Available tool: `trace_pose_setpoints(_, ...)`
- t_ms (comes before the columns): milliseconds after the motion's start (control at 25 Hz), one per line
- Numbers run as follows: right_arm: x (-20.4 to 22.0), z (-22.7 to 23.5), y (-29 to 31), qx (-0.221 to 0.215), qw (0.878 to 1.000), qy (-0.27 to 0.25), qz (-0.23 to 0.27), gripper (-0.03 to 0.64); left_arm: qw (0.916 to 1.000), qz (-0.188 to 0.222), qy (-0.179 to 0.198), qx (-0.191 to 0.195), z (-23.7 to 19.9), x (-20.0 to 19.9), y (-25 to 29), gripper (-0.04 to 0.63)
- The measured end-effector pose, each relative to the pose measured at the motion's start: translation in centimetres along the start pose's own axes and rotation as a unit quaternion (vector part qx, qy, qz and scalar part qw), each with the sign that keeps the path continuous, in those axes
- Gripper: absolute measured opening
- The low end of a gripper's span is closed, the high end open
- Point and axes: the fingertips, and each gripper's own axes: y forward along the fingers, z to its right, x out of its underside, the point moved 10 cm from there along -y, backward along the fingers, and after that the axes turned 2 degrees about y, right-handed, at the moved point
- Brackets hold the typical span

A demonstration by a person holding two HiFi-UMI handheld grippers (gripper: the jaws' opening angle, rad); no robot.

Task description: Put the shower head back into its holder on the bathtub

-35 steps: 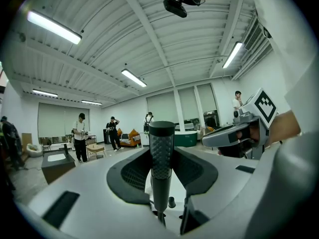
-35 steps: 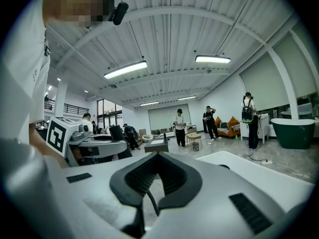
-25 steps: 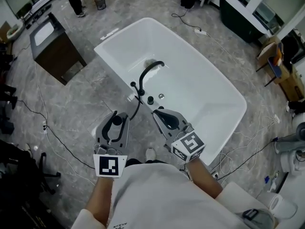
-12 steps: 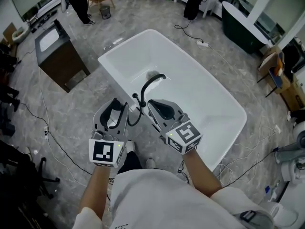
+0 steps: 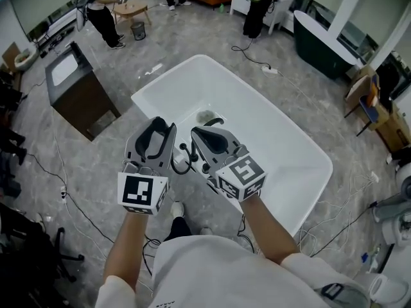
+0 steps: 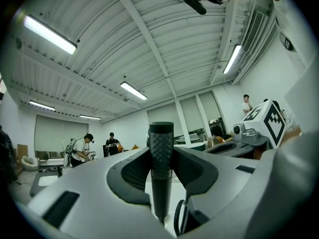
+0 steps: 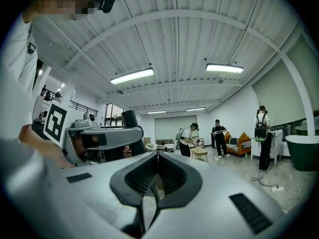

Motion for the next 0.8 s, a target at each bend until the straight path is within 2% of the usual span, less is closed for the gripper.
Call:
trace_pose_setpoints(160,-1.3,0.9,2.2,0.011,1.000,-0.002,0.014,0.018,0.9998,0.004,-0.011,0.013,-1.9,0.2,1.9,0.141)
trace_pose_setpoints(560,-4.2,3.4,8.6,0.039,0.999,-0.019,0.026,0.018,0.9987,0.030,-0.002,0.042,-8.3,-0.8,6.9,0.143)
trace_pose_setpoints(800,-3.9,4.0,12.2,0.059,0.998,-0.015,0.016,0.018,0.9967,0.020,-0.016,0.077,-11.1,0.9,9.2,0.141)
